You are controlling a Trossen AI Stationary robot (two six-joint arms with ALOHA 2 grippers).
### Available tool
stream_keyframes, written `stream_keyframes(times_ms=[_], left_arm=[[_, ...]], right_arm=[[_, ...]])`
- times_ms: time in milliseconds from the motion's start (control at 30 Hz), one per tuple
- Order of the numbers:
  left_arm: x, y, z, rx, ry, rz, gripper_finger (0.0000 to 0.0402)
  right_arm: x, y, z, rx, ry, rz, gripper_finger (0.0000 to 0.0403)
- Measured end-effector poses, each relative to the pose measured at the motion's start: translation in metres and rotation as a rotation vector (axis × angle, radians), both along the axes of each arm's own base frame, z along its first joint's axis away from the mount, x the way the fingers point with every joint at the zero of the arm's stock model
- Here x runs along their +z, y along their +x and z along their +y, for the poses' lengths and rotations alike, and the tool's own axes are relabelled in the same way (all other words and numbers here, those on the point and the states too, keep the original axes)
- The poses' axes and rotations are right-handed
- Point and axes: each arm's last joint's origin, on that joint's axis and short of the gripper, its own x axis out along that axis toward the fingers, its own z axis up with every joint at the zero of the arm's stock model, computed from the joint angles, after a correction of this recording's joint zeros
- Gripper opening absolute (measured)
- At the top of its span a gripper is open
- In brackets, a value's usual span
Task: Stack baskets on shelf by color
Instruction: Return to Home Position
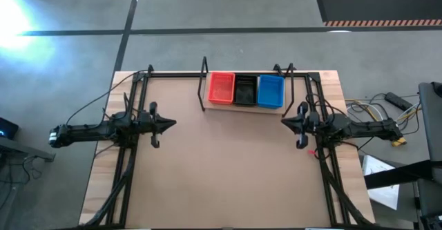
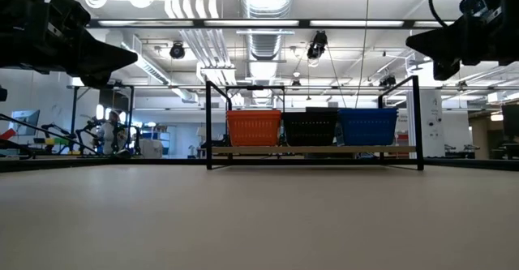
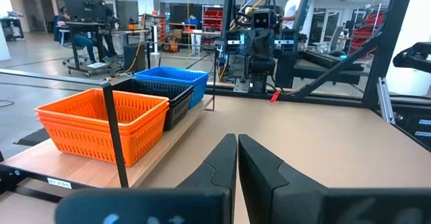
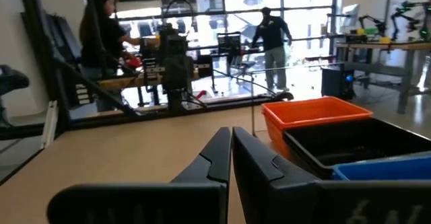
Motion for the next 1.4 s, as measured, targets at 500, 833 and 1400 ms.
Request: stream_keyframes(times_ms=[500,833,1400], left_arm=[[-0.0008,0.0006,0.0,0.0,-0.001,0.01,0.0],[-0.0009,0.0006,0.0,0.0,-0.001,0.011,0.0],[-0.0009,0.0006,0.0,0.0,0.0,0.011,0.0]], right_arm=[[-0.0062,0.0009,0.0026,0.083,-0.094,0.074,0.0009],[-0.0068,0.0014,0.0026,0.083,-0.105,0.083,0.0009],[-0.0065,0.0015,0.0025,0.08,-0.105,0.08,0.0009]])
